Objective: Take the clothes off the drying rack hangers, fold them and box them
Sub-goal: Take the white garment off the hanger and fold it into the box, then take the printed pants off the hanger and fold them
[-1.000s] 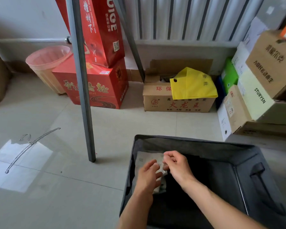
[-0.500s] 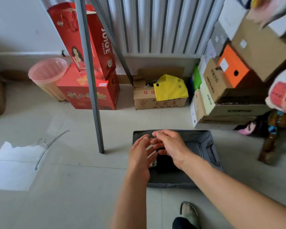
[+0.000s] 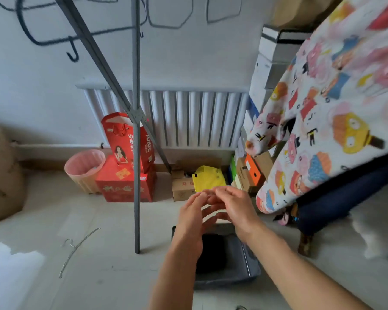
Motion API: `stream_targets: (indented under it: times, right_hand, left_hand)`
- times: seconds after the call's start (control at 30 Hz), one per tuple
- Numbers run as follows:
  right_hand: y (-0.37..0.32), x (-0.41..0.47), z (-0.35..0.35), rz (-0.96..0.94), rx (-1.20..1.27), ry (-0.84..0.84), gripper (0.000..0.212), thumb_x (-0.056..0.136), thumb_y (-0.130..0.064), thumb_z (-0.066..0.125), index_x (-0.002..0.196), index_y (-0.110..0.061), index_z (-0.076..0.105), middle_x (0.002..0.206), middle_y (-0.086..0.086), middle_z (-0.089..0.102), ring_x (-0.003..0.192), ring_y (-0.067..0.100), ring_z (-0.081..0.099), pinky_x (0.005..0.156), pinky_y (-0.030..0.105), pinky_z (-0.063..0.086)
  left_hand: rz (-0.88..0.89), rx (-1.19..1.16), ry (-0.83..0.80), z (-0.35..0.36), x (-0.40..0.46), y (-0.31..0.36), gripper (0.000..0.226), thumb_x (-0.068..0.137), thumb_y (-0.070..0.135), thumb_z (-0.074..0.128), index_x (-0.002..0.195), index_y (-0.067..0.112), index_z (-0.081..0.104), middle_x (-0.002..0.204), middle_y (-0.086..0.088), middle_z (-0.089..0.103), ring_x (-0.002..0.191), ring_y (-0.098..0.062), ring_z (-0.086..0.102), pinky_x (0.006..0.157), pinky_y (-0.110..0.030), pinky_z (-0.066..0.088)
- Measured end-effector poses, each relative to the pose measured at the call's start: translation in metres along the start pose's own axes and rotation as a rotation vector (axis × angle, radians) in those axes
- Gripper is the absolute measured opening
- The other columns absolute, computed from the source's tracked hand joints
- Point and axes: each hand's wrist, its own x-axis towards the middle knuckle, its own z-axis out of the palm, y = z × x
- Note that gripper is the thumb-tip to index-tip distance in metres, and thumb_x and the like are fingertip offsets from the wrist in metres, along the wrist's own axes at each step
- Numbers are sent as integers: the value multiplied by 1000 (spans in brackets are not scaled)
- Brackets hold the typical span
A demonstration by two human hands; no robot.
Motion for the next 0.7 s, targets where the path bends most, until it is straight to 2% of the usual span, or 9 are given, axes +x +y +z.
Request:
stream_targets:
  times: [0.07,0.17,0.23,0.33,0.4,0.53,0.6,0.7]
  right_hand:
    - [-29,-18,-5,-47,-6,35,22,98,-22,52,96,-10,71,82,9,72,75,22,68,69,35,53]
    - [-71,-39,-15,-112,22,87,21,97,-25,54,92,-14,72,86,10,74,80,26,71,76,42,58]
    - [-97,-54,-23,-163,29,129,19,96,-24,55,89,-17,71,85,8,74,82,24,70,79,42,58]
    - [-131,-75,-39,-285,-35,172,18,96,-27,56,89,-18,70,83,4,73,83,22,70,83,46,57]
    - [-153,-88,-53,-388,-69,182,16,96,-25,56,92,-15,69,83,3,71,80,18,69,82,47,57]
    - [-198,-110,-82,-621,-176,229,13,96,-20,55,99,-15,67,87,1,71,83,16,68,81,42,57]
    - [-221,-119,-96,-727,-228,261,14,97,-19,53,103,-16,65,92,-1,70,88,15,68,82,42,57]
    - [-246,-127,-110,-811,-285,272,13,98,-18,52,106,-19,63,96,-5,66,92,13,66,81,36,58]
  left_hand:
    - [41,39,-15,19,-23,29,23,100,21,49,106,13,70,91,-5,75,84,-15,72,70,-29,55]
    - [88,89,-45,46,-53,69,22,99,17,50,109,10,69,102,-15,72,87,-22,71,83,-38,56]
    - [125,103,-79,60,-66,88,23,99,17,50,111,11,68,106,-16,72,89,-23,72,79,-35,58]
    - [207,160,-171,82,-82,107,22,100,19,50,110,16,69,99,-8,75,83,-13,72,68,-24,56]
    - [271,195,-218,97,-92,119,22,100,20,49,108,18,70,98,-8,74,83,-13,70,68,-24,55]
    - [390,191,-311,135,-109,146,20,98,25,53,109,19,69,102,-11,73,95,-27,68,87,-42,52]
    - [437,199,-363,156,-113,158,20,98,23,53,109,17,68,103,-10,73,94,-22,68,92,-46,51]
    - [503,231,-421,183,-117,168,22,100,24,49,108,19,68,100,-2,75,87,-12,69,79,-33,54]
